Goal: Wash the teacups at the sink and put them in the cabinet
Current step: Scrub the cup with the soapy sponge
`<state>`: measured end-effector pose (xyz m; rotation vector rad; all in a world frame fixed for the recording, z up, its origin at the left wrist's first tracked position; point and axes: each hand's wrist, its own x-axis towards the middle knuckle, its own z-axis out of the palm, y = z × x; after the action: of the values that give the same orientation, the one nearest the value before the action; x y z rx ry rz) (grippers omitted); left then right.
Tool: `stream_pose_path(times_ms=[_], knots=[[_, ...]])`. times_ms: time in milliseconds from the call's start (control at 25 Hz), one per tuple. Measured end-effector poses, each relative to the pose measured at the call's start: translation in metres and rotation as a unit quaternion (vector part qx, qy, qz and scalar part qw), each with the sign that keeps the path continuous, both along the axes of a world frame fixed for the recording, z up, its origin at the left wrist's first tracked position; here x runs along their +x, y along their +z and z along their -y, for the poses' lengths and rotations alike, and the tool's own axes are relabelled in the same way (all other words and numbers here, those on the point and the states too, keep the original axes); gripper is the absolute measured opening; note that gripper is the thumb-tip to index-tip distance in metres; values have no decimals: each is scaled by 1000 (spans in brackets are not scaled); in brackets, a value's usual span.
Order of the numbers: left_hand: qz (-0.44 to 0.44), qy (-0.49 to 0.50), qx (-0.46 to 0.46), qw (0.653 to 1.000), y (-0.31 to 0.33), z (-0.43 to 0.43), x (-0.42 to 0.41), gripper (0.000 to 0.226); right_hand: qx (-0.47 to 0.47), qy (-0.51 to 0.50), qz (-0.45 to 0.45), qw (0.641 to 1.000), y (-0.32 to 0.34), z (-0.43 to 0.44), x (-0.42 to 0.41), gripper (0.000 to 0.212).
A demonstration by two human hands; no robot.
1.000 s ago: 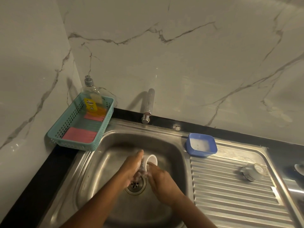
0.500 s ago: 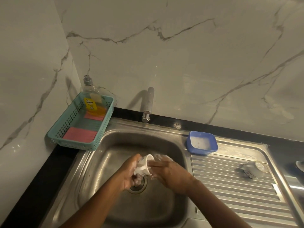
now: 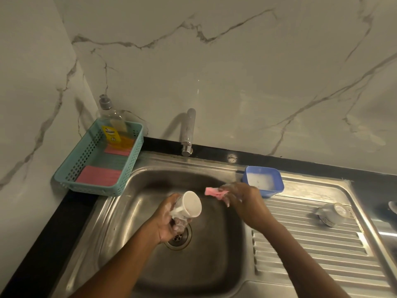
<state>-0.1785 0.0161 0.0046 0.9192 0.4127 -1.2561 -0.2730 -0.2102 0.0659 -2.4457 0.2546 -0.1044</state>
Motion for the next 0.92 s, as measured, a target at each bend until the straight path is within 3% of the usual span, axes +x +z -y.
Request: stream_pose_path(times_ms=[200, 320, 440, 600, 720, 800, 920], knots=[[12, 35, -26, 999, 9, 20, 3, 58, -89, -107, 15, 990, 19, 67, -3, 20], [9, 36, -26, 999, 8, 29, 4, 57, -183, -165, -24, 969, 16, 94, 4, 13], [-3, 48, -21, 999, 0, 33, 3, 58, -187, -145, -85, 968, -3, 104, 12, 9], [-32, 79, -43, 995, -12, 24, 4, 60, -139, -153, -161, 965, -25, 104, 18, 29], [-53, 110, -92, 988, -18, 21, 5, 64, -140, -250, -65, 956, -25, 82, 20, 40], [-74, 158, -105, 979, -22, 24, 5, 58, -90, -215, -4, 972, -19, 44, 31, 36], [-100, 200, -107, 969, -26, 27, 5, 51, 13, -106, -37, 994, -9, -14, 71, 51]])
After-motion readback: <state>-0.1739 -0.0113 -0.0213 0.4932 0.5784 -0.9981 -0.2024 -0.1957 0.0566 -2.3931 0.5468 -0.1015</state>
